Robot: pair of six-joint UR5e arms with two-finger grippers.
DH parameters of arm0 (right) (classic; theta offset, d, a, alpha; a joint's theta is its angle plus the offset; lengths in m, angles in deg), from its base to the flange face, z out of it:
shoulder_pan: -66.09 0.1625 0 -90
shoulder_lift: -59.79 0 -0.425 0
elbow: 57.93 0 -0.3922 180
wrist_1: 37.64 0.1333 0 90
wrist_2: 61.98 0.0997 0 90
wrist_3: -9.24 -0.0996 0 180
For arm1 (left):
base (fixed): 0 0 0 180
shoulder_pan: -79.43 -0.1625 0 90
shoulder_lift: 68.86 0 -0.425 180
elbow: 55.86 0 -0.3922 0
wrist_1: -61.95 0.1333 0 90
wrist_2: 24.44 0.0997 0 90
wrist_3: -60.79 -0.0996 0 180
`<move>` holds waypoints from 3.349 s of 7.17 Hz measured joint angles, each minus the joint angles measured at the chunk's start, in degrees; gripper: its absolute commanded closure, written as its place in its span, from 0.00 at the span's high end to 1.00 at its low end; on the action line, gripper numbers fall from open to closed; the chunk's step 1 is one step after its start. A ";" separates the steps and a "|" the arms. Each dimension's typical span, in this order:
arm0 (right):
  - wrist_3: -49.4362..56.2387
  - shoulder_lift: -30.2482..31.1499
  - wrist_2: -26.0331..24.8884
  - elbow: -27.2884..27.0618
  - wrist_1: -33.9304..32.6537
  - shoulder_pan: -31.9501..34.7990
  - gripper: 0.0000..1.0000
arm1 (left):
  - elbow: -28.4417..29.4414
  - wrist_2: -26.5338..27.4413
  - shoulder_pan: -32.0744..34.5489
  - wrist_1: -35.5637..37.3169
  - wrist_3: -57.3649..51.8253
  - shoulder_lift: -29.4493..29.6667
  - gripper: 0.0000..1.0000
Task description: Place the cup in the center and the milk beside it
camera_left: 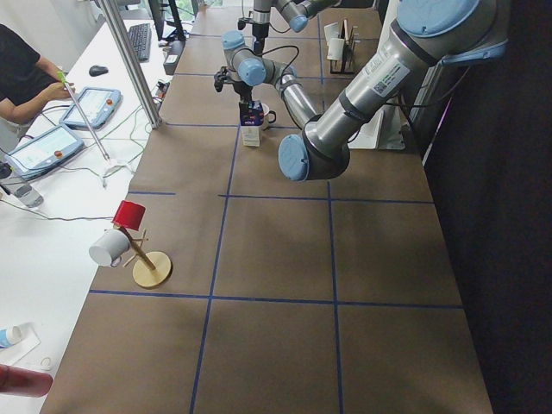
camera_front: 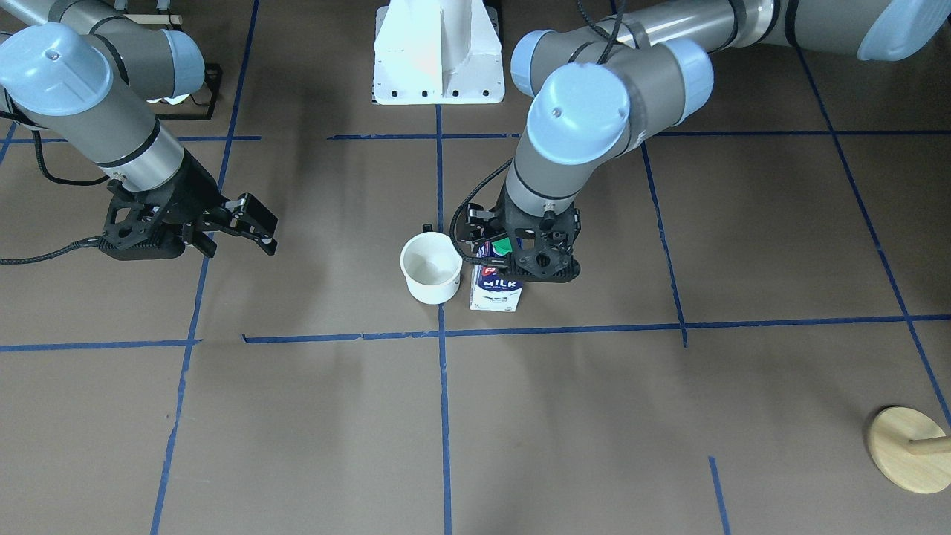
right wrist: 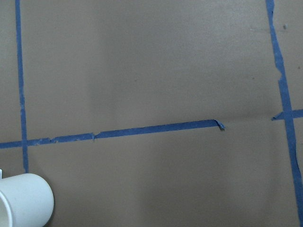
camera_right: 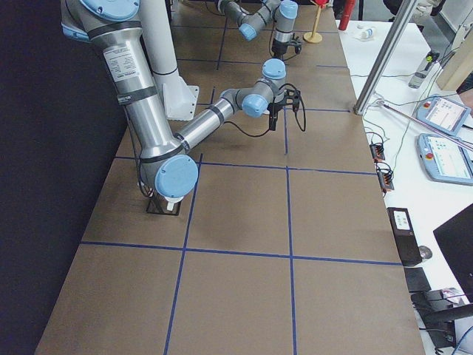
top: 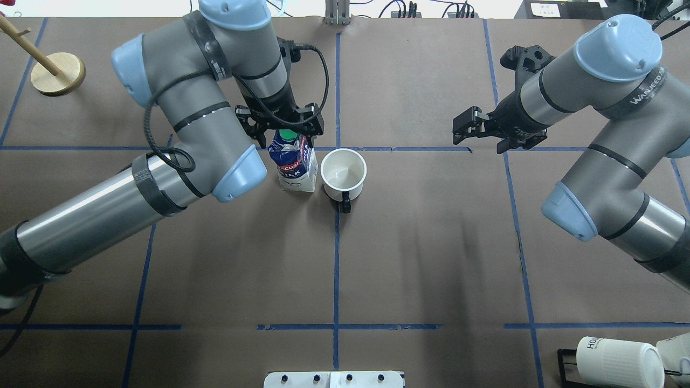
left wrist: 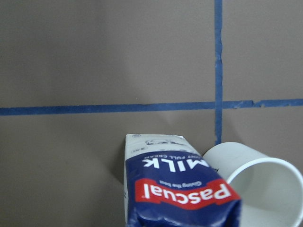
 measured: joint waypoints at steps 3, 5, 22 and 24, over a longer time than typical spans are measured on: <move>4.48 1.49 3.10 -0.06 -0.49 4.90 1.00 | -14.21 -0.19 10.04 0.77 -3.89 -10.99 1.00; 14.31 5.46 8.60 0.31 -1.08 12.68 1.00 | -19.31 -1.84 17.93 0.84 -17.58 -22.12 1.00; 71.42 20.42 12.44 3.92 -22.25 39.36 1.00 | 7.60 -5.83 48.14 -1.00 -80.41 -40.13 1.00; 71.25 20.53 12.44 3.89 -22.24 39.13 1.00 | 7.22 -9.36 48.14 -0.90 -78.17 -40.18 1.00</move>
